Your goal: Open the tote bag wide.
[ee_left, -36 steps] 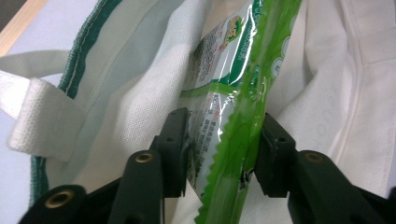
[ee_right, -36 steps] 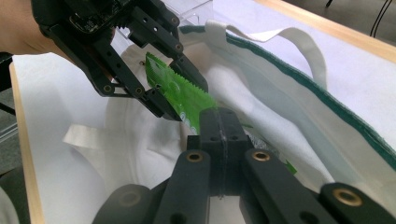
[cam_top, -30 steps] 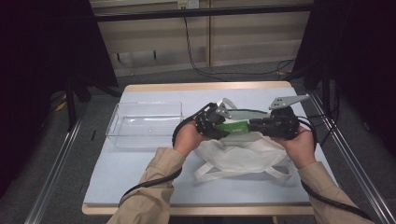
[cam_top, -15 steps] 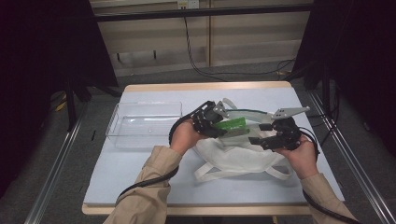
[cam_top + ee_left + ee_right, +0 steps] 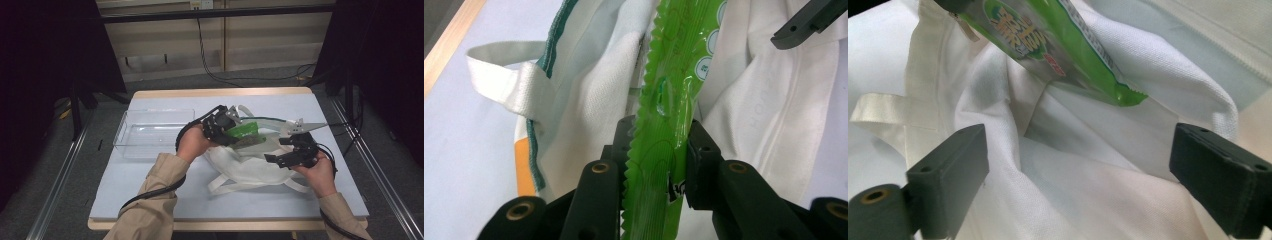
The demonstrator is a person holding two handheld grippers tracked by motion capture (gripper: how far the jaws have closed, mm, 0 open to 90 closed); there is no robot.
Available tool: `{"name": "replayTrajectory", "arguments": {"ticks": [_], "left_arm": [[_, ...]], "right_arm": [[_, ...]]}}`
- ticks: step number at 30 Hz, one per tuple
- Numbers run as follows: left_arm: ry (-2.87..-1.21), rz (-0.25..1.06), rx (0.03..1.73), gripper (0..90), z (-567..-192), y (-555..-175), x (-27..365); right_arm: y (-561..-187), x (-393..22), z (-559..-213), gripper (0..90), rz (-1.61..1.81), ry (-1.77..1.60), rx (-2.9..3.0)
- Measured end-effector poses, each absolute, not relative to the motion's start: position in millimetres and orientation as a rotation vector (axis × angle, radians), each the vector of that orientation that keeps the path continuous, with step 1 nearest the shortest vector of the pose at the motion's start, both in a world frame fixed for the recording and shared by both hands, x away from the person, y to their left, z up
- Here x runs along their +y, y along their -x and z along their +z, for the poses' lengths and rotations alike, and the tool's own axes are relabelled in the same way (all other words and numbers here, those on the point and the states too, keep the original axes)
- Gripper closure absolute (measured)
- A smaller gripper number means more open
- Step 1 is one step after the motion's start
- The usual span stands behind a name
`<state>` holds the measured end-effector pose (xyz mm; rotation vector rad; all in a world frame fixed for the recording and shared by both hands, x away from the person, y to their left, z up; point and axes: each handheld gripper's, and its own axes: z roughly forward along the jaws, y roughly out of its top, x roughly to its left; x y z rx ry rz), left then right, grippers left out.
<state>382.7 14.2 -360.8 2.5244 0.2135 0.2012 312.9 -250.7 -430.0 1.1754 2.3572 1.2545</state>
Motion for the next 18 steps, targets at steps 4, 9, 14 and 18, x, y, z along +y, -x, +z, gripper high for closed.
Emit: {"name": "replayTrajectory", "arguments": {"ticks": [4,9,14,18], "left_arm": [[-2.516,0.195,0.205,73.0,-350,-382,18],[-2.502,0.170,0.226,75.0,-336,-382,21],[-2.491,0.139,0.238,77.4,-327,-383,20],[-2.514,0.137,0.237,79.0,-319,-384,17]], "right_arm": [[-313,-251,-436,6.6,1.226,-1.181,2.373],[-313,-248,-433,5.8,1.180,-1.213,2.339],[-311,-248,-432,3.8,1.171,-1.213,2.355],[-310,-247,-434,4.0,1.139,-1.222,2.358]]}}
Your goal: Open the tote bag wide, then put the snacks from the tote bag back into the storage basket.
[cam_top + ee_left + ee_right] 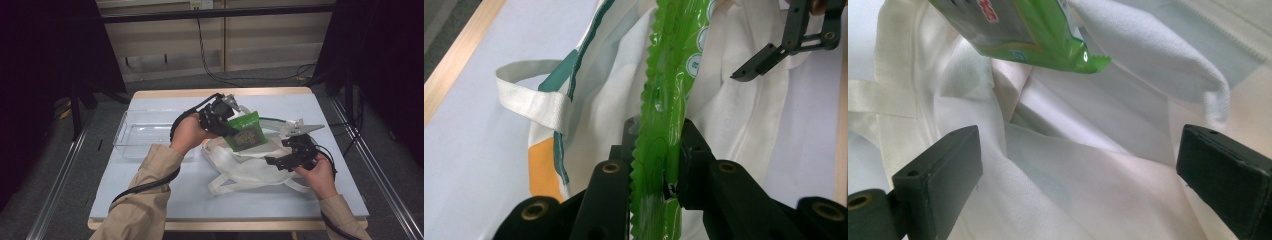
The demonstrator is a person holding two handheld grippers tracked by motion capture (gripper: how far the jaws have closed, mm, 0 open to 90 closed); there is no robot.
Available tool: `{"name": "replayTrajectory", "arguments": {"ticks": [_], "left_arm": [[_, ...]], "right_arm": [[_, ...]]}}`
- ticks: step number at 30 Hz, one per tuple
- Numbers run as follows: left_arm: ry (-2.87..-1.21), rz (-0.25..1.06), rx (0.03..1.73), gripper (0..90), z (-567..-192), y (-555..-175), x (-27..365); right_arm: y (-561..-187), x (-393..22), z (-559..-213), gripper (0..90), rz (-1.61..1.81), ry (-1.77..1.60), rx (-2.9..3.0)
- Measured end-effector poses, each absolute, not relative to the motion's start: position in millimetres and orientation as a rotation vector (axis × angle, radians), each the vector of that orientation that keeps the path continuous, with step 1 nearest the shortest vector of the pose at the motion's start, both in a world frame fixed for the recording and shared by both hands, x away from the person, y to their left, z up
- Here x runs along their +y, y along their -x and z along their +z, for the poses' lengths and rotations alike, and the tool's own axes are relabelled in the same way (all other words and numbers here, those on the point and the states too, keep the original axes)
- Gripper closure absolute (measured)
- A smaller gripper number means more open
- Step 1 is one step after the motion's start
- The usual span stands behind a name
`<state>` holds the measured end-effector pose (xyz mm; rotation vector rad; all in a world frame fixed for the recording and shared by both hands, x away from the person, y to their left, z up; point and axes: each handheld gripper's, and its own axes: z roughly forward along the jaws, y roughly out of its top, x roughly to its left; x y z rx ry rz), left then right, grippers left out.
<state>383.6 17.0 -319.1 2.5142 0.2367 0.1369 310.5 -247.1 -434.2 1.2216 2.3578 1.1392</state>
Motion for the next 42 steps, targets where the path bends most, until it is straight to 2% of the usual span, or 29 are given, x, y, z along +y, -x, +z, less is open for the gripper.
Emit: {"name": "replayTrajectory", "arguments": {"ticks": [16,21,42], "left_arm": [[-2.544,0.090,0.234,80.1,-288,-392,6],[-2.553,0.025,0.247,80.1,-285,-396,8],[-2.576,-0.021,0.260,80.1,-253,-397,23]], "right_arm": [[-310,-249,-433,4.2,1.136,-1.247,2.337],[-310,-250,-434,4.2,1.140,-1.241,2.343],[-306,-254,-432,4.3,1.144,-1.248,2.334]]}}
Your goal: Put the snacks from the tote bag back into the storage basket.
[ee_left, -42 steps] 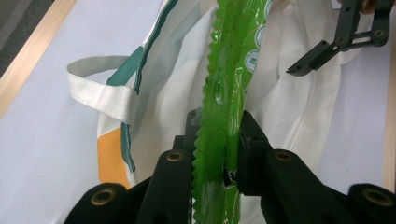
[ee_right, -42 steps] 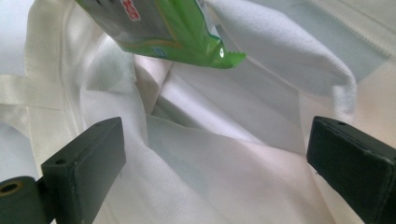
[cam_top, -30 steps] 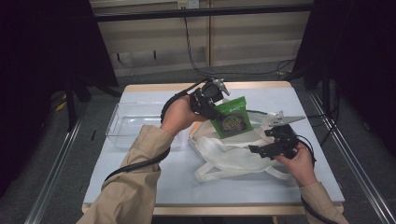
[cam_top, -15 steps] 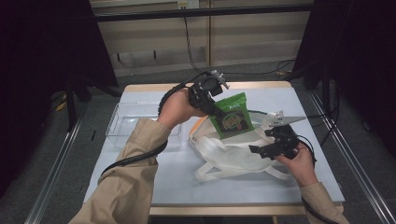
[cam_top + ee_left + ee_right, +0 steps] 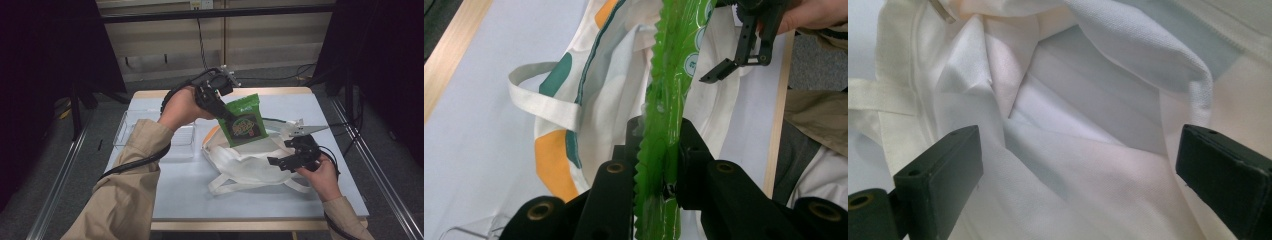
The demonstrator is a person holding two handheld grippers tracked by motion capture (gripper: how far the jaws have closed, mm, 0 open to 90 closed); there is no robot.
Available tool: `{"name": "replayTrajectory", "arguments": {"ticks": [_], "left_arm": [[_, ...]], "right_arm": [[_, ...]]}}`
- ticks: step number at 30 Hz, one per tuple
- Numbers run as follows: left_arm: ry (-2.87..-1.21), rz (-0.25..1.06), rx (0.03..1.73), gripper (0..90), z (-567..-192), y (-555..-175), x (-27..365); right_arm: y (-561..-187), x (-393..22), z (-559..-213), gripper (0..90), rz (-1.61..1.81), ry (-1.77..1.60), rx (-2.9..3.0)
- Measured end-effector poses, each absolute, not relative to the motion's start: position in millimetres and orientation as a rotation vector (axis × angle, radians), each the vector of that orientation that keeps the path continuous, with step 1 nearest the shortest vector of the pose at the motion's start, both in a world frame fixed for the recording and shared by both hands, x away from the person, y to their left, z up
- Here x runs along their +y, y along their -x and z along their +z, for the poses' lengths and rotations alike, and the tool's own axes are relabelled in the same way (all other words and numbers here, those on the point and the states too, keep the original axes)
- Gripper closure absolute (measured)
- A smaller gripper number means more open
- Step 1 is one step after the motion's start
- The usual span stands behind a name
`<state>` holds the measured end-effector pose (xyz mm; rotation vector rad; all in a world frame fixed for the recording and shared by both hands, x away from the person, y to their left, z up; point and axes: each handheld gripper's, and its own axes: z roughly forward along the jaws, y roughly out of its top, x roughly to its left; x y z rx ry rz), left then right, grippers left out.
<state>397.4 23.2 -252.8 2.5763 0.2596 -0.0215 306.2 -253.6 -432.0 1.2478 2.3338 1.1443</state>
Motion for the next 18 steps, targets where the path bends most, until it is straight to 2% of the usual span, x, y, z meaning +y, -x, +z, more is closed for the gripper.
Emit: {"name": "replayTrajectory", "arguments": {"ticks": [18], "left_arm": [[-2.624,-0.055,0.241,79.7,-231,-405,53]], "right_arm": [[-307,-254,-432,4.4,1.149,-1.245,2.334]]}}
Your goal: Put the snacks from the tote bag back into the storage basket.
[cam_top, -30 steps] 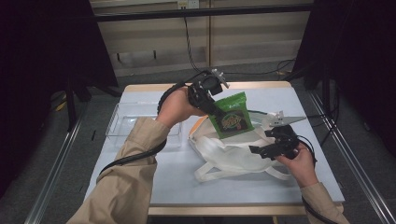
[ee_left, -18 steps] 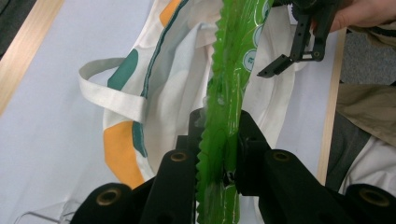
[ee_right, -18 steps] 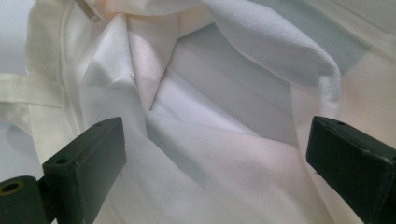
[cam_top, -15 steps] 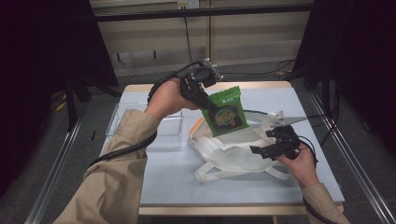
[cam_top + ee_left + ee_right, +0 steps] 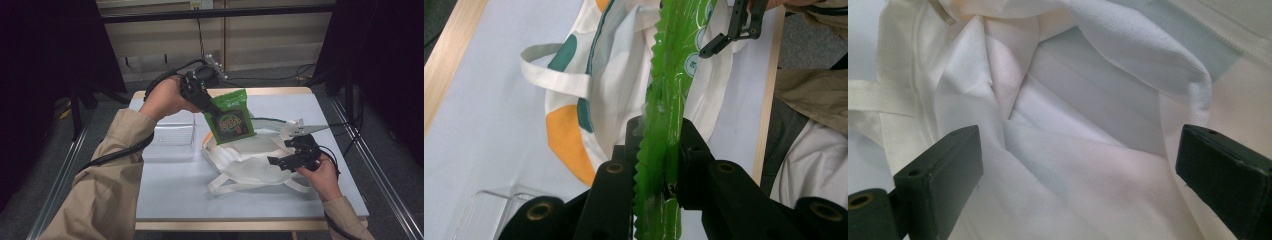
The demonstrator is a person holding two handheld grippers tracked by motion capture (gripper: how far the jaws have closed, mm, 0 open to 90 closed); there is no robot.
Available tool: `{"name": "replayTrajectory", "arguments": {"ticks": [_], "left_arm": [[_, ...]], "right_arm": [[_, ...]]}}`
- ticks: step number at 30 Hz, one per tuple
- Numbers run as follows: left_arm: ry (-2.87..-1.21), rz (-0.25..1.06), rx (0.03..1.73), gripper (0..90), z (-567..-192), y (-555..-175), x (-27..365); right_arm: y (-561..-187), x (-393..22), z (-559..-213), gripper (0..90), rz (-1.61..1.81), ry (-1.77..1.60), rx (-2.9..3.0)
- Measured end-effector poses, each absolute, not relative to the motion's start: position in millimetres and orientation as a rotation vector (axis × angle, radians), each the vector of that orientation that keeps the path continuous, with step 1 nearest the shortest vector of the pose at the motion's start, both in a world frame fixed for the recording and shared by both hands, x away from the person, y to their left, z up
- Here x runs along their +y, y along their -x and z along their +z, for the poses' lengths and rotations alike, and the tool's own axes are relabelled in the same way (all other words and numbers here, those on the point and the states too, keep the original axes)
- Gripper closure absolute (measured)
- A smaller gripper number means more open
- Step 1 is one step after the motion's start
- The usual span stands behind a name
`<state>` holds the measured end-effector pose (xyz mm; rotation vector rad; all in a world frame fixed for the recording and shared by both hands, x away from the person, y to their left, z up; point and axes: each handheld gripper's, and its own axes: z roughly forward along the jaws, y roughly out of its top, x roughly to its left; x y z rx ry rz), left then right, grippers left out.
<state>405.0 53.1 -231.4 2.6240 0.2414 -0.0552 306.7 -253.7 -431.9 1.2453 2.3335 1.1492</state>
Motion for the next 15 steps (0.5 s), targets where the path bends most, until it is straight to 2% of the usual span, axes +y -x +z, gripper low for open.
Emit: {"name": "replayTrajectory", "arguments": {"ticks": [15], "left_arm": [[-2.691,-0.014,0.224,79.2,-221,-414,81]], "right_arm": [[-306,-252,-432,4.4,1.157,-1.241,2.339]]}}
